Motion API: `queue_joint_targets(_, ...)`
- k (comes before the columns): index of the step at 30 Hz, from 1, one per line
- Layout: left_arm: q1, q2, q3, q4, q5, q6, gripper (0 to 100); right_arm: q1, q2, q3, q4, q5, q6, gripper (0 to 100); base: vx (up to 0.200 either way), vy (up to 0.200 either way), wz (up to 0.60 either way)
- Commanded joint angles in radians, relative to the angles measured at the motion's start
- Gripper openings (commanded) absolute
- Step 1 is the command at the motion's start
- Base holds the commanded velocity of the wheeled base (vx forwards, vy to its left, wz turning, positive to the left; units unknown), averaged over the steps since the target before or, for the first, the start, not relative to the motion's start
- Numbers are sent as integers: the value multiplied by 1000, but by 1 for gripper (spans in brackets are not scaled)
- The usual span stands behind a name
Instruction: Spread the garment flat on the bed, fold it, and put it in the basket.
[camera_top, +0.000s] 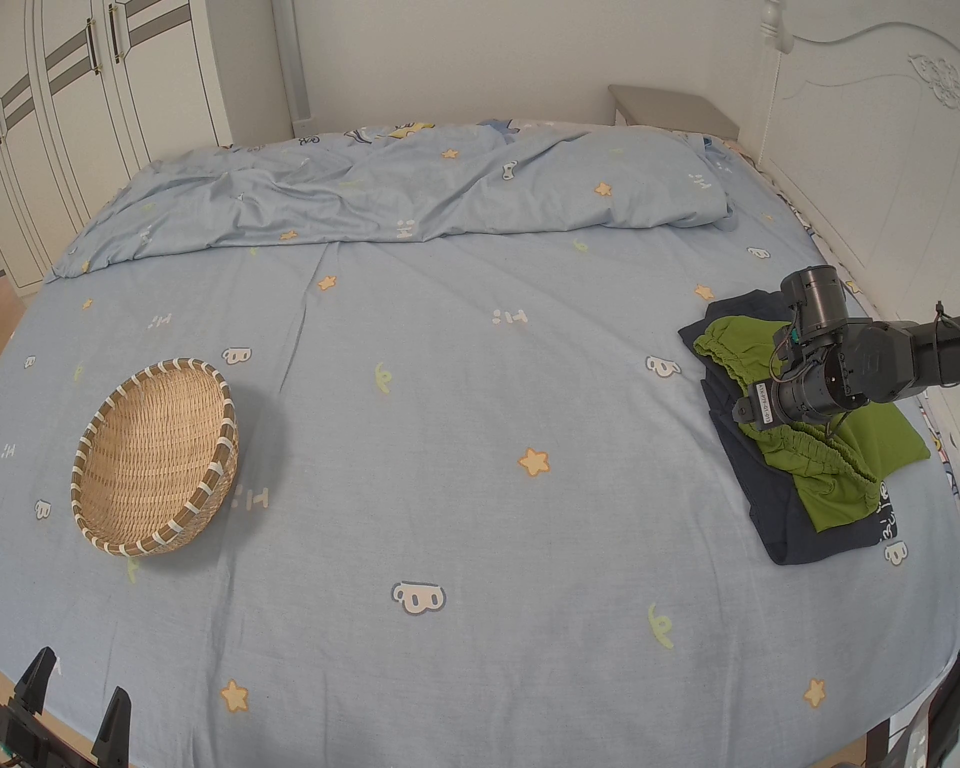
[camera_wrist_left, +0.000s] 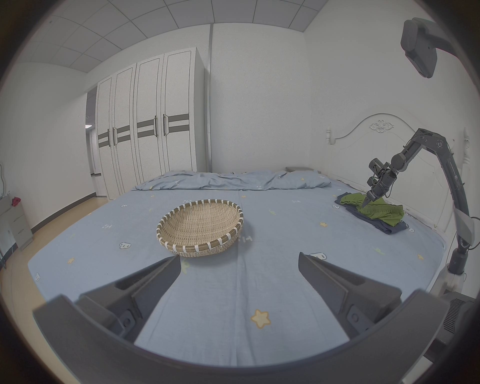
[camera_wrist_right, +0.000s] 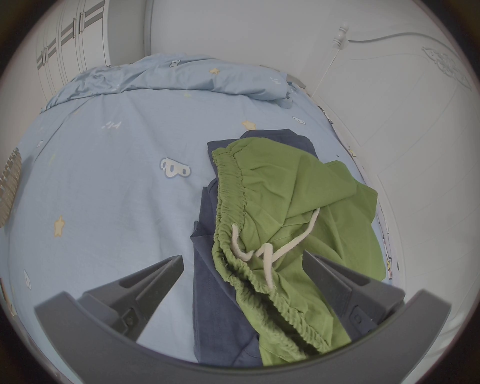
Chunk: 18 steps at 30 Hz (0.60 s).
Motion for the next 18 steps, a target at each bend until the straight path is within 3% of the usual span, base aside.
queue_joint_targets(1, 0, -2, 16, 0, 0, 0, 100, -2, 30, -9, -7, 0, 2, 100, 0, 0, 0)
queue_joint_targets(12, 0, -2, 16, 0, 0, 0, 100, -2, 96, -61, -33, -3, 2, 100, 0, 0, 0)
queue_joint_targets(13, 0, -2, 18, 0, 1, 0, 100, -2, 100, -65, -33, -6, 2, 0, 0, 0, 0)
queue_joint_targets(18, 0, -2, 16, 0, 1, 0, 100, -5, 114, -74, -35, -6, 4, 0, 0, 0, 0)
